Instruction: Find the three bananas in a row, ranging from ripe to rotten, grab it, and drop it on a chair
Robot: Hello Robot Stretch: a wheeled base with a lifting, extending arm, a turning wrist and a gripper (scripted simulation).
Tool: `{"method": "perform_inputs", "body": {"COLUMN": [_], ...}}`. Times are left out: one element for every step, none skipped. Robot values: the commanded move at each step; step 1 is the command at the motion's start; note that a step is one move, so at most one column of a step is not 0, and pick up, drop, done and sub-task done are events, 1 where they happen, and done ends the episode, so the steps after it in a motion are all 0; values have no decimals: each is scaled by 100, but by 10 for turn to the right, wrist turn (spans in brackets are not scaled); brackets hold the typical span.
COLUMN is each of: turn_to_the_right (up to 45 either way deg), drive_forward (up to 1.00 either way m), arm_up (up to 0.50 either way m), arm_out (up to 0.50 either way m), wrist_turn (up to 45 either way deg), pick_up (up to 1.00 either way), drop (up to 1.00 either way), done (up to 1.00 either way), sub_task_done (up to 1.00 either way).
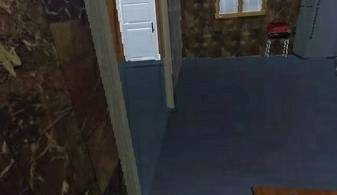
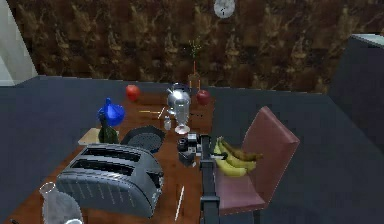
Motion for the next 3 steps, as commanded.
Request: {"method": "perform_inputs", "body": {"turn_to_the_right": [0, 0, 0], "drive_forward": [0, 0, 0], "arm_up": [0, 10, 0], "arm_out": [0, 0, -8], "wrist_turn": [0, 0, 0], "pick_up": [0, 0, 0], "drop": [100, 0, 0], "done": [0, 0, 0], "sub_task_done": [0, 0, 0]}}
